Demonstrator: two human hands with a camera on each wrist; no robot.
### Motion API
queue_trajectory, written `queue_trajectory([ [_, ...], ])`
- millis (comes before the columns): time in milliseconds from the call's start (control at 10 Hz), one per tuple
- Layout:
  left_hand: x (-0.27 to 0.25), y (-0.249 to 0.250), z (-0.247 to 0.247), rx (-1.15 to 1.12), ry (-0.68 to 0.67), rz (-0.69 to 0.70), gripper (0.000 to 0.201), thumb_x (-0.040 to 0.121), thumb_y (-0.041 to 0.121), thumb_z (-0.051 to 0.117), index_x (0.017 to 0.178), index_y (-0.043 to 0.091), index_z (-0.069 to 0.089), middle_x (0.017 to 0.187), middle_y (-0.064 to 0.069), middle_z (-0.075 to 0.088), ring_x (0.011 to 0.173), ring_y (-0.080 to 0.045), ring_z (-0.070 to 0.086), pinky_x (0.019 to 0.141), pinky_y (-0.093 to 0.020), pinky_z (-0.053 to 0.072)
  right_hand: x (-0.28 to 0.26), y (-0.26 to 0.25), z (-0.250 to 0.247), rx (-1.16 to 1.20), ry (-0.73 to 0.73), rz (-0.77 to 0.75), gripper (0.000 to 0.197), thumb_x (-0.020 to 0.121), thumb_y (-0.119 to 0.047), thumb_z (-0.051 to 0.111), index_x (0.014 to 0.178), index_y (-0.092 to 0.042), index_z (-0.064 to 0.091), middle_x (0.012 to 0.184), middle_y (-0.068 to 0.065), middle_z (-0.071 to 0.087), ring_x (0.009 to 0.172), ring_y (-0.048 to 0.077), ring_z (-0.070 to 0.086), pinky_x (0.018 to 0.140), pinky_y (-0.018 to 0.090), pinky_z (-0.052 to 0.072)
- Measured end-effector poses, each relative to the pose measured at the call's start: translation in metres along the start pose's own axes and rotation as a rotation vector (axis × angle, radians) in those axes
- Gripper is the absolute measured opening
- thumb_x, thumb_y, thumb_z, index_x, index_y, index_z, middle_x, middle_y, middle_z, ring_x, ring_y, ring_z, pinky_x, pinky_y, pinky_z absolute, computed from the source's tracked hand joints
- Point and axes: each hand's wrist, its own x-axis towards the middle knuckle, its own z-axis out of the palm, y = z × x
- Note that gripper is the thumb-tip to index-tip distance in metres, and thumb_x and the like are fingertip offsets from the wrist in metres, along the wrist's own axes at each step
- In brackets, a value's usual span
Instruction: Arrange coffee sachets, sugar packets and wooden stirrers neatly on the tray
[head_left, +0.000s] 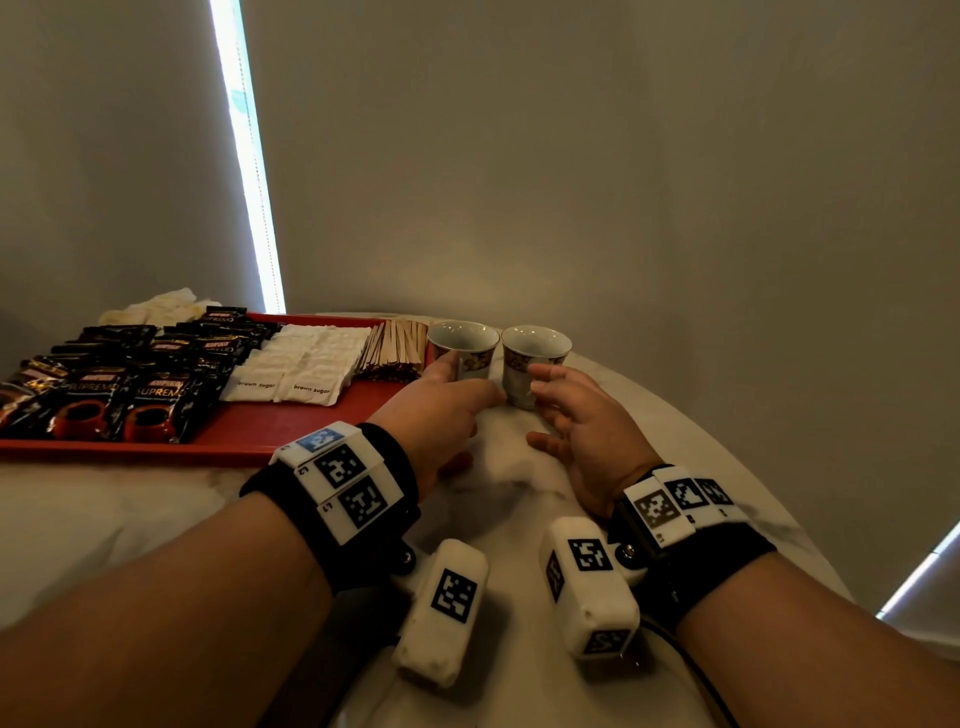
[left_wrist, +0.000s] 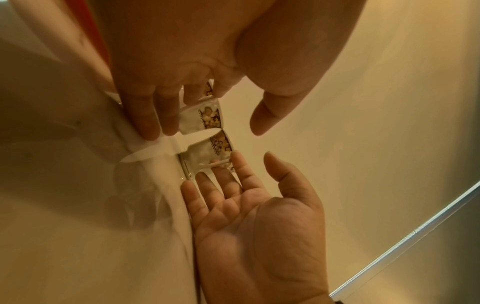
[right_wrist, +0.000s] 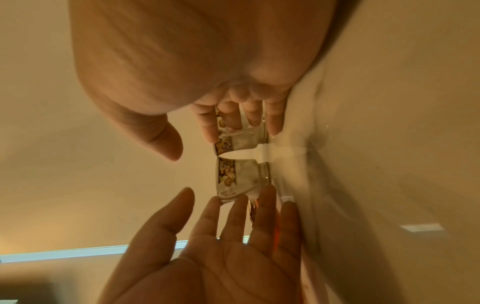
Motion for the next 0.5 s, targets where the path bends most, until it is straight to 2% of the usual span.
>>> queue_trajectory([
  [200,-0.0001,-0.0006,-0.0003,-0.006,0.001,0.015,0.071,0.095,0.023,0.064,0.154,0.042,0.028,0.113,-0.001,0.056,0.108,-0.028,0.059,0.098,-0.052,0.054,0.0026,0.0029,-0.0011,0.024,0.008,-0.004,0.019,0.096,-0.016,0.058,0.106,-0.025,0.07,0.121,0.0,0.068,0.112,0.013,0.062,0.08,0.034,0.049],
  [300,0.0025,-0.0023,0.0001,-0.007,0.0,0.024,0.074,0.095,0.022,0.064,0.155,0.044,0.026,0.118,-0.002,0.055,0.109,-0.029,0.059,0.097,-0.053,0.054,0.0026,0.0025,-0.0012,0.037,0.015,0.0,0.018,0.095,-0.015,0.059,0.106,-0.024,0.07,0.119,0.001,0.069,0.111,0.015,0.063,0.081,0.035,0.049],
  [400,0.0033,-0.003,0.0001,-0.007,-0.008,0.031,0.077,0.094,0.021,0.065,0.155,0.045,0.024,0.116,-0.001,0.055,0.109,-0.029,0.06,0.097,-0.053,0.054,0.0053,0.0029,-0.0029,0.024,0.037,-0.016,0.015,0.095,-0.016,0.059,0.099,-0.024,0.071,0.113,0.002,0.07,0.108,0.018,0.063,0.081,0.038,0.049],
  [500,0.0033,-0.0018,-0.0013,-0.035,0.046,0.065,0.073,0.093,0.023,0.066,0.154,0.041,0.029,0.121,-0.003,0.055,0.108,-0.026,0.059,0.095,-0.05,0.055,0.0098,0.0028,-0.0077,-0.013,0.127,-0.022,0.007,0.093,-0.022,0.061,0.09,-0.02,0.067,0.099,0.005,0.068,0.096,0.021,0.062,0.074,0.037,0.048],
])
